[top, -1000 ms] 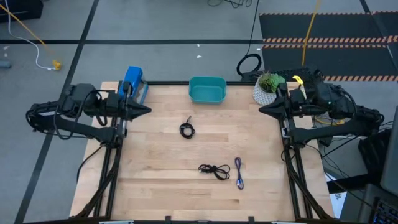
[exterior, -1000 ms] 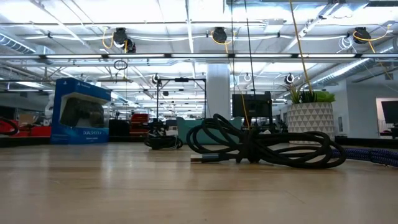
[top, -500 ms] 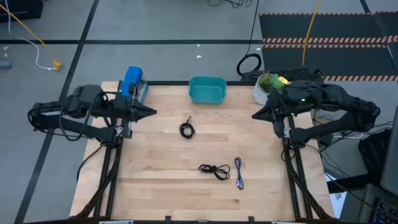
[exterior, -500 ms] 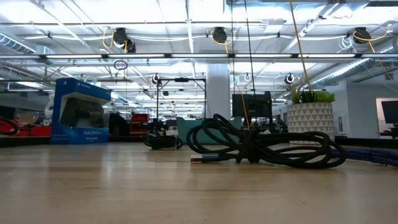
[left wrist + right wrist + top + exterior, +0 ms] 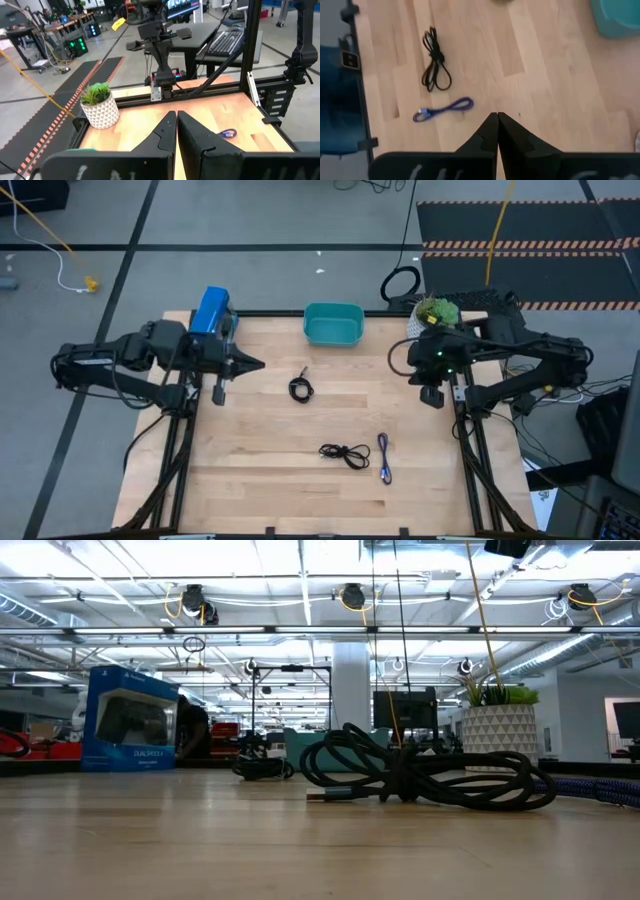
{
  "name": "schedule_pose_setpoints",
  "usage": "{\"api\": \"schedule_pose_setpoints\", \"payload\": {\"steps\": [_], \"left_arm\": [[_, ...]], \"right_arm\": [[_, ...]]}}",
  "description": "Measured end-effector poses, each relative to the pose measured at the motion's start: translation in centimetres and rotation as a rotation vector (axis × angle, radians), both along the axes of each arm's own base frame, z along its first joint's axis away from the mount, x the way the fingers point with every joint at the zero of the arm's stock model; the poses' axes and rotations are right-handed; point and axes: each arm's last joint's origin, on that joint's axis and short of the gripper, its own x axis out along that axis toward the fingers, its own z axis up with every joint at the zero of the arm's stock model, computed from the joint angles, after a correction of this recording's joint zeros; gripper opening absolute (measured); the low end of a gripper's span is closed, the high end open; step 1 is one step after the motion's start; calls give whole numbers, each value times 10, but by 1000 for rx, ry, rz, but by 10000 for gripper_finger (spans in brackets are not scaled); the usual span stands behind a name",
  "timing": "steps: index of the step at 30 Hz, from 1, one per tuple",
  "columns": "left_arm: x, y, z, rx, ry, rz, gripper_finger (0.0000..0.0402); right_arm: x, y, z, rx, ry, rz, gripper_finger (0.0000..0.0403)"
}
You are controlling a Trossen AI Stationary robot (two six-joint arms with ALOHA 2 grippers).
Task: Pick and place USB-C Cables
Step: Put the blue charger cable into the blue bin
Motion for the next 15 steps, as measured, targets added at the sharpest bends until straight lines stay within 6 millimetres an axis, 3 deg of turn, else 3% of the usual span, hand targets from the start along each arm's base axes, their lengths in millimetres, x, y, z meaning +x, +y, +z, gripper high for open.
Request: {"api": "schedule_pose_setpoints", "payload": {"steps": [15], "left_arm": [[7,0,-7,-45,55,9,19]], "right_arm": [[17,22,-11,22,74,64,0]]}}
